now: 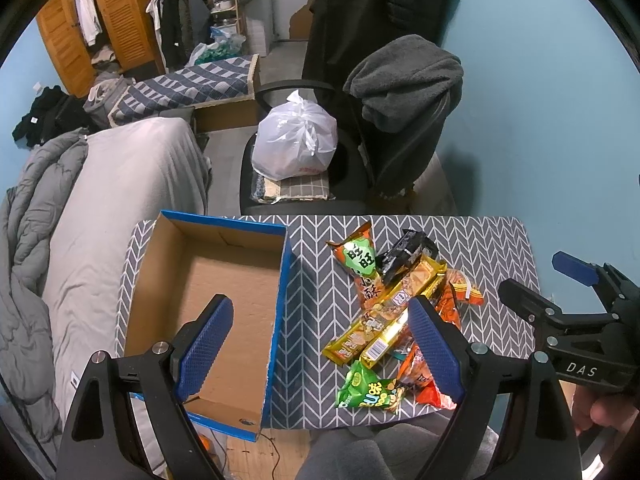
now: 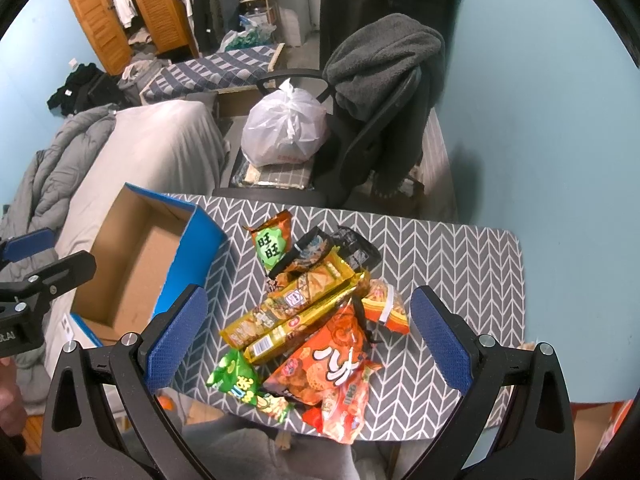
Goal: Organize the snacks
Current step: 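Lower the right tool onto the orange octopus bag while the left tool approaches the yellow wafer roll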
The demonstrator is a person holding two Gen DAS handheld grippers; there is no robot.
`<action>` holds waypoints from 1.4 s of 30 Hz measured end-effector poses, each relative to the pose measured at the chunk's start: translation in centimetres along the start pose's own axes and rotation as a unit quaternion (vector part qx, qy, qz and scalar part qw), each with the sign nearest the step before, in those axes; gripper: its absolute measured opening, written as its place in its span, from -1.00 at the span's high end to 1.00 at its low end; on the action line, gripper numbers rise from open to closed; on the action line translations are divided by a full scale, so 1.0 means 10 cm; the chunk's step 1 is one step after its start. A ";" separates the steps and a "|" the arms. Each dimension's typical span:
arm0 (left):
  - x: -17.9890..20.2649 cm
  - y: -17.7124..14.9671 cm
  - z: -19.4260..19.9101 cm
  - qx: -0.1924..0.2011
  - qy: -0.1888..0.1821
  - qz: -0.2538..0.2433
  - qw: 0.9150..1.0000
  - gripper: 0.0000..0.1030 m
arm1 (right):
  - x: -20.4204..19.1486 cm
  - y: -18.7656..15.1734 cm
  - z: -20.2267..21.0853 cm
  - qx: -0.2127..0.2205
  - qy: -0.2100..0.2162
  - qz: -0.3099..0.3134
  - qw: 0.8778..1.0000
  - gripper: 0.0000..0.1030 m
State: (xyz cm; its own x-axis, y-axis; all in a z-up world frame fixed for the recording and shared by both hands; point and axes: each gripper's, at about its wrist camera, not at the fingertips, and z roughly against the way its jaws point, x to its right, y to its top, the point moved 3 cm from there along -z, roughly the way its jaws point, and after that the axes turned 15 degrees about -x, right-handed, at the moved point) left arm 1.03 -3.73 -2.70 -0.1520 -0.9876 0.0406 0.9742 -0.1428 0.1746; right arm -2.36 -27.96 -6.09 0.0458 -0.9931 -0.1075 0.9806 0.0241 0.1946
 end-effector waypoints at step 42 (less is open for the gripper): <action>0.53 0.09 -1.54 -0.077 -0.005 -0.202 0.976 -0.76 | 0.65 -0.67 -1.60 -0.139 0.084 -0.164 0.973 -0.94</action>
State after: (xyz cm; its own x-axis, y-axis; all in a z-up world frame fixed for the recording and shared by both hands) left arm 3.69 -10.09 -17.45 -0.5294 -0.8483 0.0097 0.8482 -0.5289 0.0290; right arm -5.54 -32.75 -23.67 -0.2711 -0.9201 -0.2828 0.9603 -0.2382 -0.1455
